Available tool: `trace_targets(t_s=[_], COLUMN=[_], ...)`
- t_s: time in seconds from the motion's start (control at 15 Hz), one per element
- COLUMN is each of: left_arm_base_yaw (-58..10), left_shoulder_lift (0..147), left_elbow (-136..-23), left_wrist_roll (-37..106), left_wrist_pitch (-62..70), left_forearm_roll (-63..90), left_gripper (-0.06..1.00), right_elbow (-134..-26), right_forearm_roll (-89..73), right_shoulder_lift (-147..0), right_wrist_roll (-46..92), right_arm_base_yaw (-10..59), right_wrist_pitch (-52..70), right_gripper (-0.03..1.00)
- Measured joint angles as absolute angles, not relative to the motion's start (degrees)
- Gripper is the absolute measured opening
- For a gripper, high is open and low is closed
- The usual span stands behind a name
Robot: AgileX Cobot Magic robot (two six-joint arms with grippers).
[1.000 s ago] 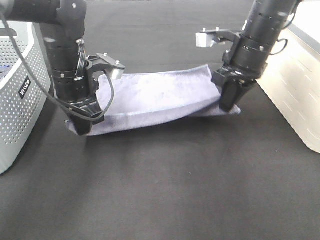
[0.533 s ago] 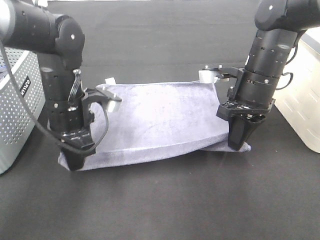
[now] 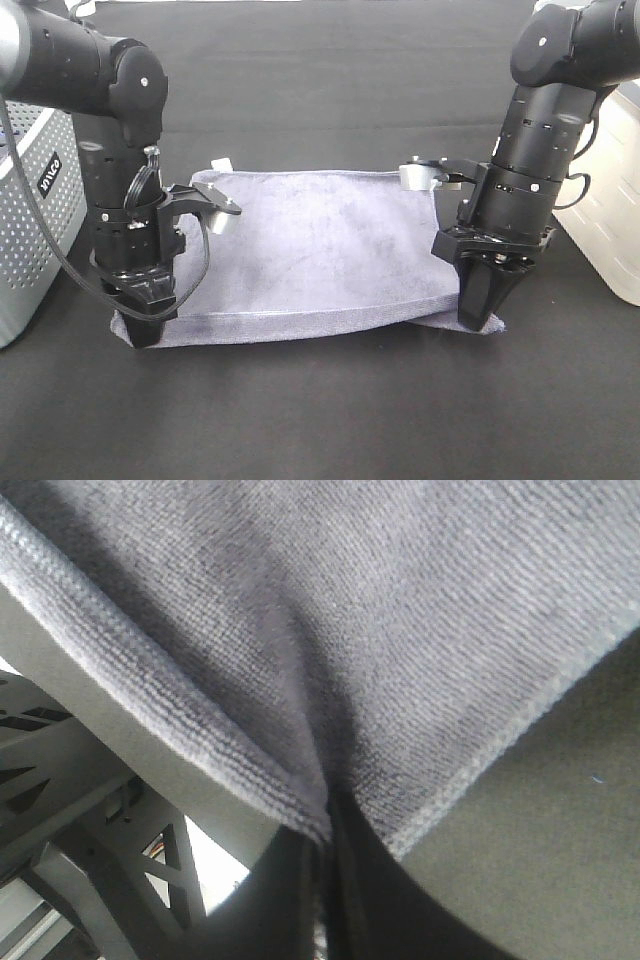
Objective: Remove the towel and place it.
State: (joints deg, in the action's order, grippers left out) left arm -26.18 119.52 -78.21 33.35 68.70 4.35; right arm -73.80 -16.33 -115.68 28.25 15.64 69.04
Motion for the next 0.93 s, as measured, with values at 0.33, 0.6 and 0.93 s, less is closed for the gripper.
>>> trace_targets(t_s=[0.33, 0.6, 0.93], left_arm_base_yaw=[-26.36, -26.53, -26.36], left_shoulder_lift=[119.52, 119.23, 119.18], left_elbow=[-73.91, -72.94, -72.59], left_wrist_roll=[33.46, 33.92, 29.91], left_wrist_pitch=[68.24, 68.18, 68.93], left_forearm_roll=[4.53, 4.30, 0.57], left_gripper=[0.00, 0.00, 0.15], right_elbow=[-72.42, -70.19, -70.02], right_forearm_roll=[-17.99, -18.91, -16.44], right_shoulder_lift=[-115.68, -115.68, -115.68], right_wrist_roll=[28.25, 28.25, 27.10], right_arm_base_yaw=[15.64, 15.70, 15.58], right_wrist_pitch=[68.98, 68.87, 69.10], right_gripper=[0.00, 0.03, 0.37])
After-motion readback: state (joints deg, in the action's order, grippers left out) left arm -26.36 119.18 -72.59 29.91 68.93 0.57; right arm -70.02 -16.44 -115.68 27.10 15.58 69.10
